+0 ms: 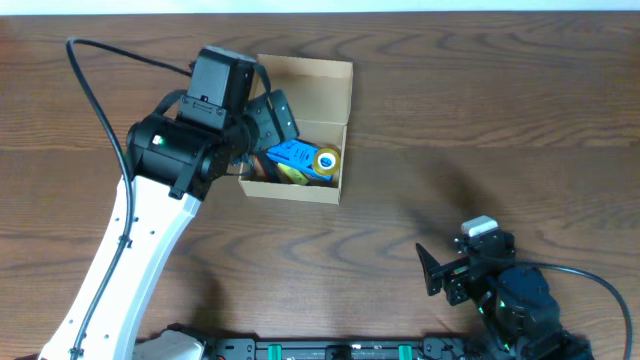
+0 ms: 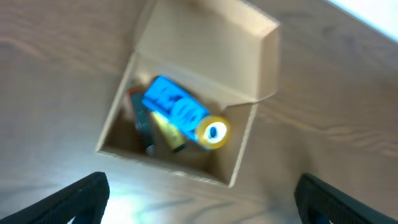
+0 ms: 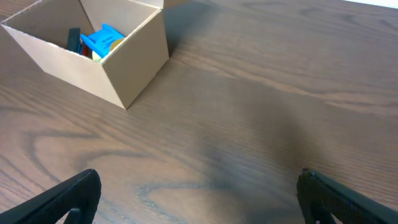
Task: Pack container
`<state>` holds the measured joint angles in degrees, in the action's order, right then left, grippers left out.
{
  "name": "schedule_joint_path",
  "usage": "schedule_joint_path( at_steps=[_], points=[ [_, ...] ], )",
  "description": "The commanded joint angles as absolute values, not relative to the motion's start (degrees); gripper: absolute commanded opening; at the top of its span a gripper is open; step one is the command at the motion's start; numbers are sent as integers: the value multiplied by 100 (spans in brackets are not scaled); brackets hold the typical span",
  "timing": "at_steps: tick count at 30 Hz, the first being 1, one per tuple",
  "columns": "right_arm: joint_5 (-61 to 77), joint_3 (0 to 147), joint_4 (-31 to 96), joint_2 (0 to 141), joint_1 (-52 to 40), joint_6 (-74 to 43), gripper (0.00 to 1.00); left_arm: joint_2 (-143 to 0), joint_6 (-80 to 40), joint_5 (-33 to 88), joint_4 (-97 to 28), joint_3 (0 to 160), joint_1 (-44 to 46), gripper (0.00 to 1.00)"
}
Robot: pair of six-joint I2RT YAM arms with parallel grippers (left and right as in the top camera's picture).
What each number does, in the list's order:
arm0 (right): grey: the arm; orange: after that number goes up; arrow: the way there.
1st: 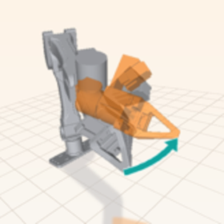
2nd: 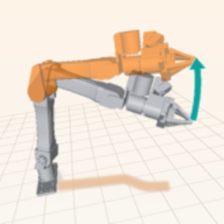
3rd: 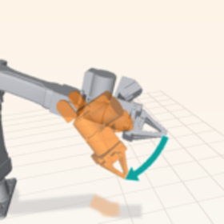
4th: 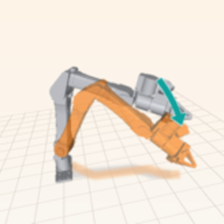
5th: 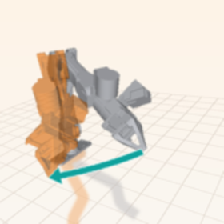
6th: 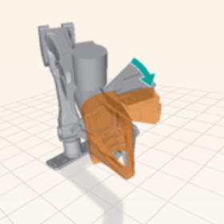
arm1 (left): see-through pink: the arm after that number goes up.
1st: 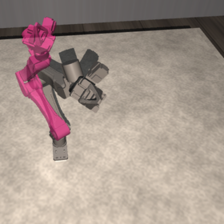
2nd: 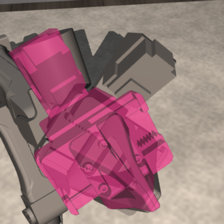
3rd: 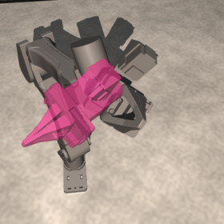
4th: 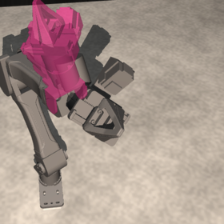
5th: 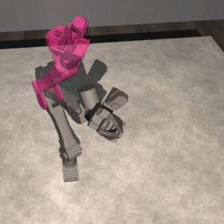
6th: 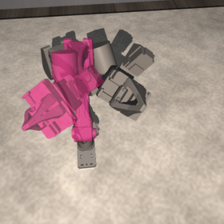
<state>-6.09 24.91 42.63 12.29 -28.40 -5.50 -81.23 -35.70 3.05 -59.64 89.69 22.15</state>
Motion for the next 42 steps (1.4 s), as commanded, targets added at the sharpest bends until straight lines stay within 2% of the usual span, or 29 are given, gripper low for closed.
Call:
schedule_joint_path(
  at_steps=[1, 6, 13, 19, 24, 25, 29, 30, 31, 35, 36, 37, 38, 39, 42],
  points=[
    [-644, 2462, 4272, 1201, -2810, -617, 99, -8130, -3465, -110, -6191, 8980, 2176, 95],
    [-1664, 2462, 3929, 1201, -2810, -622, 99, -8130, -3468, -582, -6479, 8980, 2176, 95],
    [-1625, 2744, 3470, 1688, -2773, -1138, 99, -8130, -3468, -832, -6541, 8980, 2130, 95],
    [-1197, 4097, 3494, 3730, -2349, -1166, 99, -8132, -3472, -825, -6270, 8980, 1592, 96],
    [-329, 6064, 3839, 6071, -1695, -681, 99, -8202, -3492, -832, -5662, 8978, 958, 96],
    [-176, 6407, 3911, 6475, -1614, -552, 99, -8226, -3492, -856, -5561, 8980, 860, 99],
    [150, 7491, 3981, 7876, -1492, -357, 98, -8379, -3538, -1057, -5236, 8978, 532, 70],
    [165, 7690, 3962, 8176, -1492, -377, 95, -8427, -3605, -1109, -5177, 8978, 469, 63],
    [191, 7870, 3953, 8444, -1492, -429, 87, -8499, -3653, -1142, -5103, 8978, 399, 55],
    [200, 8287, 3859, 9301, -1492, -742, 43, -8849, -3828, -1135, -4866, 8978, 207, 10],
    [200, 8309, 3787, 9474, -1492, -873, 31, -8973, -3916, -1133, -4845, 8978, 169, 6],
    [200, 8309, 3710, 9618, -1492, -1013, 15, -9109, -3981, -1118, -4823, 8978, 137, 6],
    [200, 8309, 3649, 9754, -1492, -1160, 5, -9262, -3988, -1087, -4788, 8978, 106, 6],
    [209, 8309, 3590, 9870, -1492, -1306, 1, -9421, -3988, -1087, -4751, 8978, 84, 6],
    [528, 8309, 3378, 10149, -1492, -1479, 1, -9845, -3977, -950, -4593, 8978, 14, 6]
  ],
)
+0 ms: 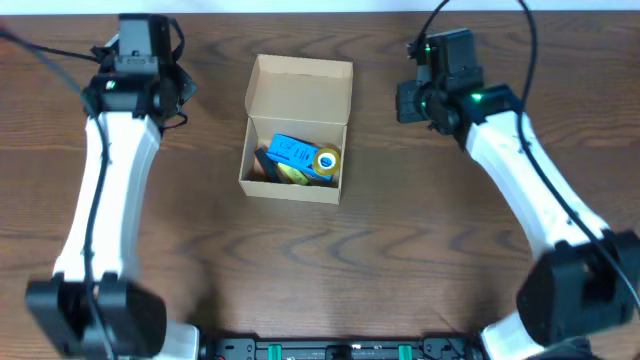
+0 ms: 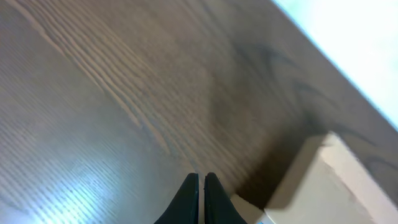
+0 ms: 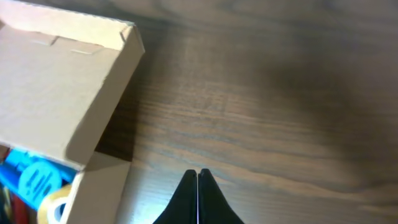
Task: Pack container
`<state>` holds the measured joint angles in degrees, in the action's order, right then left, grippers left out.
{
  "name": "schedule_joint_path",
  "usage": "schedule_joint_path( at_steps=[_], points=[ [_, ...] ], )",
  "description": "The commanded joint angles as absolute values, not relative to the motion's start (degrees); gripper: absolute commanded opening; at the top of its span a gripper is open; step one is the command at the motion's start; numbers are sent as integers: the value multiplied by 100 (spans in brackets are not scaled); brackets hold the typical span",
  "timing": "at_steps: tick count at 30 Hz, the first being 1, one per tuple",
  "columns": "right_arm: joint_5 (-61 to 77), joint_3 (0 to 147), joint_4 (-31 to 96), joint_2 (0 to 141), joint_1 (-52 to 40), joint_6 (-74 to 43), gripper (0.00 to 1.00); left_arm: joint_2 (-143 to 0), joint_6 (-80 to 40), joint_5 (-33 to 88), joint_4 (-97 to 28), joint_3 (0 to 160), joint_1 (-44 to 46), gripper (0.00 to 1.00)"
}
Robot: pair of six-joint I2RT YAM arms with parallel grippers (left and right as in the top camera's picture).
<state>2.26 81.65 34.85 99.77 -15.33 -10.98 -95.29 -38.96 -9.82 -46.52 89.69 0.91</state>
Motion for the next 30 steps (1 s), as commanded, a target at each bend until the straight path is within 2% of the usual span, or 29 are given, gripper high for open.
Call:
schedule_joint_path(
  at_steps=[1, 6, 19, 30],
  points=[
    [744, 8309, 3264, 10248, -1492, -1481, 1, -10016, -3916, -766, -4486, 8978, -25, 6],
    [1251, 8309, 2893, 10680, -1426, -1732, 1, -10757, -3726, 419, -3924, 8980, -250, 5],
    [2445, 8309, 2134, 11819, -1367, -2488, 1, -11931, -3183, 2600, -3079, 8980, -399, 5],
    [2539, 8309, 1651, 12119, -1352, -2744, 1, -12414, -3251, 3321, -2434, 8982, -395, 6]
  ],
)
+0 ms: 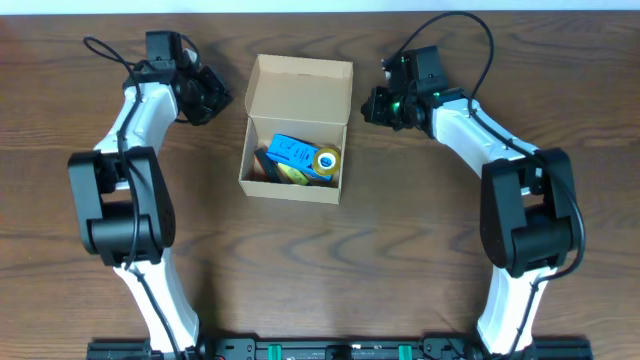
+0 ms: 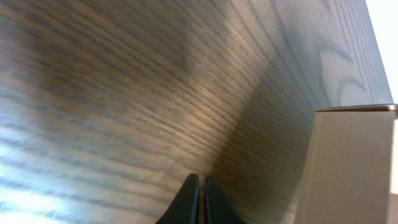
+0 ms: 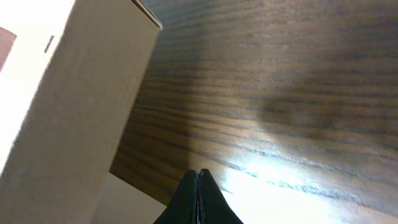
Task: Pack container
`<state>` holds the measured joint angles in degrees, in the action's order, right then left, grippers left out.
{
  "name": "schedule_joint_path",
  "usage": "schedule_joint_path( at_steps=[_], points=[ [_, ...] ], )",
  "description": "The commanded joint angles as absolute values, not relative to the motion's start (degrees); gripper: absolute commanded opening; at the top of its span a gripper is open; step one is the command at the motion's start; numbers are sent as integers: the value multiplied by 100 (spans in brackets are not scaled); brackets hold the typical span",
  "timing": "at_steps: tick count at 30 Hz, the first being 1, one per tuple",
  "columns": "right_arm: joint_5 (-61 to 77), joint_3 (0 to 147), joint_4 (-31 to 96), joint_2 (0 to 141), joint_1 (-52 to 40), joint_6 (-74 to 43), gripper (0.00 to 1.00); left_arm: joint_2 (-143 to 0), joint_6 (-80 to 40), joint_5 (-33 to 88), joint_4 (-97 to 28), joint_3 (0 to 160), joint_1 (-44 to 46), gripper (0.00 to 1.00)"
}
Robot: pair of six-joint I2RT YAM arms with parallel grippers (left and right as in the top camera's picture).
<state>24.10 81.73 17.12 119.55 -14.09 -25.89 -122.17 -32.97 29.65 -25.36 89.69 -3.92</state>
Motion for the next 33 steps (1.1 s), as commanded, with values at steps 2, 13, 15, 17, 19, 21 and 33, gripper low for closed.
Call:
schedule_joint_path(
  at_steps=[2, 13, 15, 17, 19, 21, 33],
  points=[
    [2582, 8309, 1542, 12186, -1354, -2746, 1, -12505, -3382, 3496, -2259, 8982, -395, 5],
    [2790, 8309, 873, 12390, -1369, -2987, 1, -12752, -3730, 4211, -1509, 8982, -211, 5],
    [2880, 8309, 727, 12390, -1387, -3000, 1, -12752, -3728, 4296, -1505, 8982, -183, 5],
    [2899, 8309, 585, 12390, -1417, -3000, 1, -12752, -3726, 4357, -1507, 8982, -185, 5],
    [2971, 8309, 434, 12390, -1441, -3000, 1, -12752, -3723, 4475, -1507, 8982, -202, 5],
    [3107, 8309, 272, 12390, -1446, -2995, 1, -12752, -3662, 4563, -1509, 8982, -248, 5],
    [3500, 8315, -163, 12335, -1452, -2547, 1, -12735, -2923, 5251, -1706, 9072, -499, 5]
  ],
)
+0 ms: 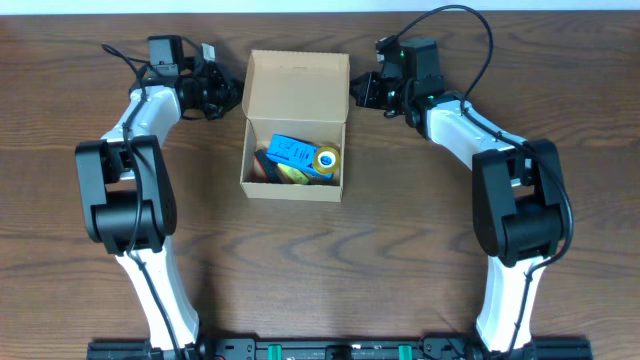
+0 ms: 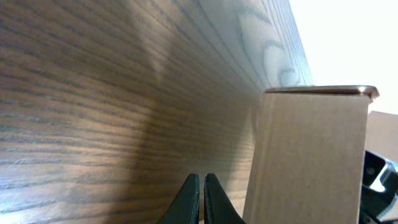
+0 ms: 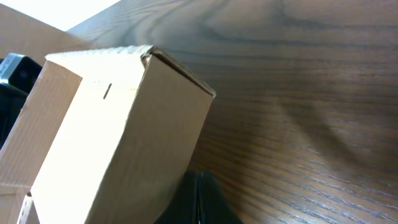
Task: Pack container
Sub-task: 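Push the lid flaps down with both grippers to close the box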
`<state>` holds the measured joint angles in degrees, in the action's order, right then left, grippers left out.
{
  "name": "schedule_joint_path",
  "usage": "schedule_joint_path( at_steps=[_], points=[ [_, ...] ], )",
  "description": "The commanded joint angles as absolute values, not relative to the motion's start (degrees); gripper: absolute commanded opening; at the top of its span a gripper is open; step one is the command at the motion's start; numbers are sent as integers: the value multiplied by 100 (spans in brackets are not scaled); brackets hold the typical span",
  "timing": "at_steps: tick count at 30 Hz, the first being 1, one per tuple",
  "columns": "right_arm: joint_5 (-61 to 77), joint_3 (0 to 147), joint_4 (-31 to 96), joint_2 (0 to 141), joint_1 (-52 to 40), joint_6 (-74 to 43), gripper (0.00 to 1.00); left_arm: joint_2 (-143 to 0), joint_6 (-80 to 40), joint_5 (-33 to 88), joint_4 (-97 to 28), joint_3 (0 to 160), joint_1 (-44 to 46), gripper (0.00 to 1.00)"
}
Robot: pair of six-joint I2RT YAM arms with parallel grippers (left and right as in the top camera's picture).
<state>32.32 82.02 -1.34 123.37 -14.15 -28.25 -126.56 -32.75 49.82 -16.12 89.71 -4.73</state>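
The open cardboard box (image 1: 292, 190) sits mid-table with its lid (image 1: 298, 88) raised at the far side. Inside lie a blue packet (image 1: 291, 150), a yellow tape roll (image 1: 326, 160) and darker items under them. My left gripper (image 1: 231, 98) is shut and empty, low at the lid's left edge; in the left wrist view its tips (image 2: 199, 182) sit just left of the lid's side (image 2: 308, 155). My right gripper (image 1: 356, 95) is shut and empty at the lid's right edge; its tips (image 3: 198, 179) are right by the lid (image 3: 118, 137).
The brown wooden table (image 1: 450, 220) carries only the box. Its far edge (image 1: 560, 12) runs just behind both grippers. Both arms reach from the near edge along the left and right sides.
Both shut grippers have come inward, from a short way off the lid's sides to right beside its left and right edges. The lid now looks slightly more upright.
First my left gripper hung open over the packed box while the right one waited open near the front. Then both were shut, out beyond the box's far corners. They stood nearer the lid after that, and now flank it closely.
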Motion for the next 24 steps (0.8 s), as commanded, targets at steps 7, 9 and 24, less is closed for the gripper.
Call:
schedule_joint_path(
  at_steps=[7, 9, 24],
  points=[
    [3500, 8315, -231, 12099, -1470, -2401, 1, -12735, -2408, 5260, -2456, 9581, -491, 5],
    [3498, 8318, -242, 12025, -1470, -2344, 1, -12735, -2250, 5258, -2685, 9760, -491, 5],
    [3994, 8322, -366, 11559, -1479, -2123, 1, -12682, -1776, 5618, -3441, 10224, -491, 5]
  ],
)
